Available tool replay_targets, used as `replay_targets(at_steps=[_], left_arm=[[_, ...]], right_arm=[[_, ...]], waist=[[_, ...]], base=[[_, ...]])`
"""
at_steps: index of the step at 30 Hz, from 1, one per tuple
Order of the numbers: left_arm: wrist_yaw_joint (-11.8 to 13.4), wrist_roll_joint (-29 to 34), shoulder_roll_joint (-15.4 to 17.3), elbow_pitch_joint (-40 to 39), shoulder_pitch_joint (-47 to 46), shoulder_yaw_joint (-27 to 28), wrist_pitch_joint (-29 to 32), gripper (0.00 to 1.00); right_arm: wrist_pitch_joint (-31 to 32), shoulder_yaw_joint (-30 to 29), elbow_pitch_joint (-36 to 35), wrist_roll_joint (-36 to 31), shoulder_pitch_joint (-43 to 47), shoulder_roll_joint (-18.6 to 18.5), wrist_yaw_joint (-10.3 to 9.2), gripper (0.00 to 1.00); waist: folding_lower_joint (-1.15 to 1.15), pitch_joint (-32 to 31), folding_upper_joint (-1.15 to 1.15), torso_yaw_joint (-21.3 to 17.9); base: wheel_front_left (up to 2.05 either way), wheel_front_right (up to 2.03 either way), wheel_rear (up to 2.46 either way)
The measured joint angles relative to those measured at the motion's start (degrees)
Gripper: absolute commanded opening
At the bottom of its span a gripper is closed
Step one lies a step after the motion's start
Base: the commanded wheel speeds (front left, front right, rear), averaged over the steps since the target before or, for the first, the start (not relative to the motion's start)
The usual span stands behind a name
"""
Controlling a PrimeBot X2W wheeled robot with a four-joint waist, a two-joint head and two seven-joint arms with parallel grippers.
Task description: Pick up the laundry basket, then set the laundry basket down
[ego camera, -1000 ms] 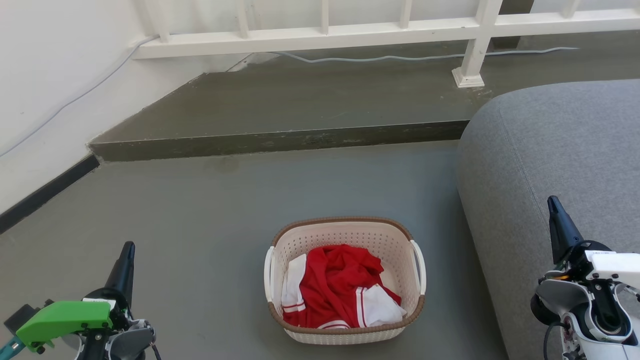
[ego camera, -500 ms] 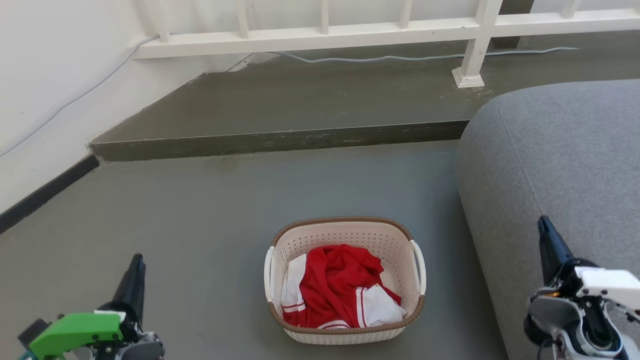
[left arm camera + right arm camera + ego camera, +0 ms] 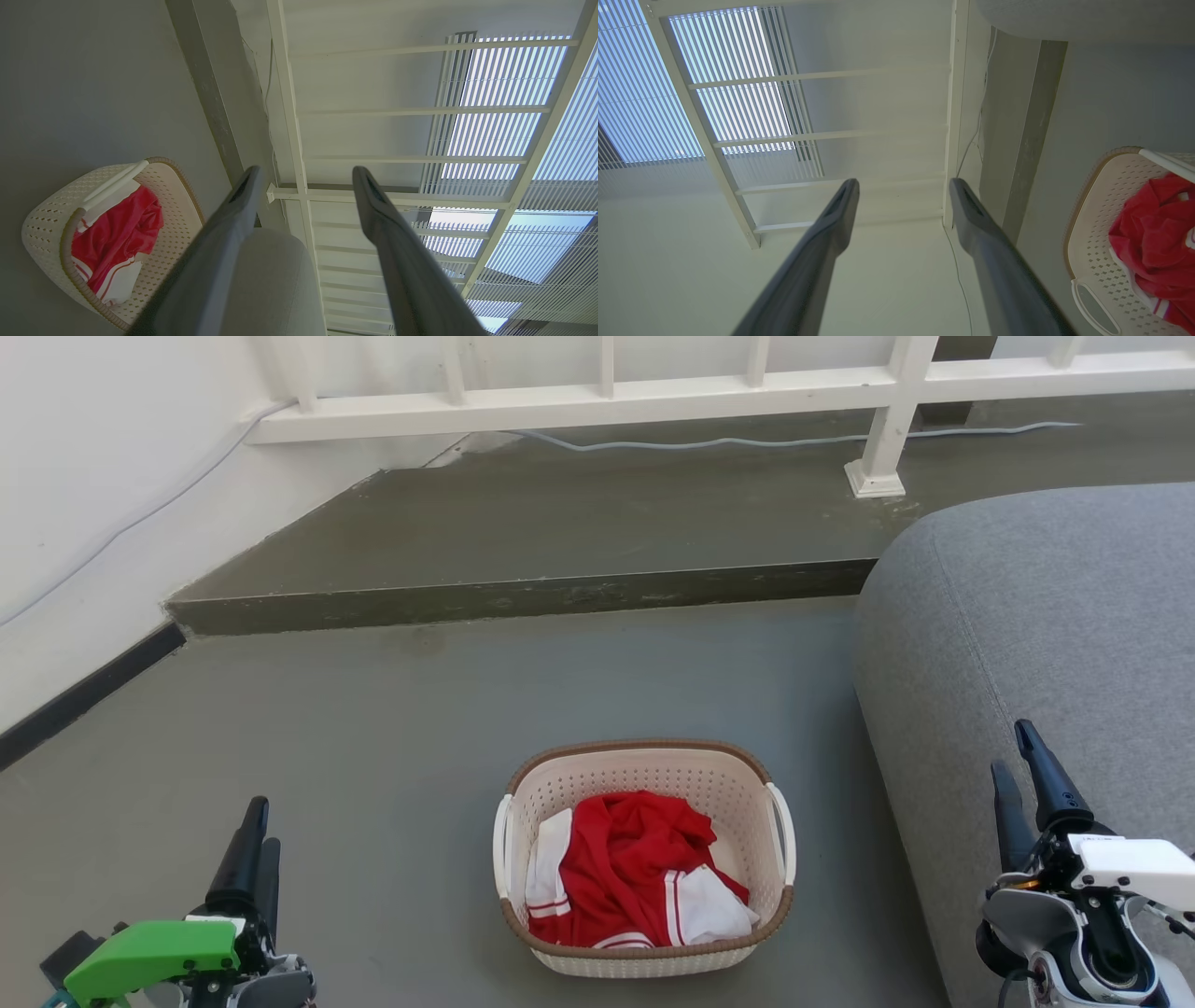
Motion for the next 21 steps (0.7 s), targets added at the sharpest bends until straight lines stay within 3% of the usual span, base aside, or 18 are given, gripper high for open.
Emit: replay_targets(at_steps=[7, 21], left_arm=[[0.00, 1.42, 0.02, -0.62, -0.04, -1.48, -1.70, 1.00], [0.00, 10.95, 1.56, -2.76, -0.38, -5.03, -4.79, 1.00]], right_arm=[[-1.11, 0.93, -1.33, -1.51, 0.00, -0.20, 0.00, 1.00], [-4.93, 4.61, -4.94, -6.26, -0.05, -1.75, 0.01, 1.00]], waist=[[0.00, 0.13, 0.00, 0.00], [0.00, 0.32, 0.00, -0.02]], base=[[0.00, 0.00, 0.00], [0.00, 0.00, 0.00]])
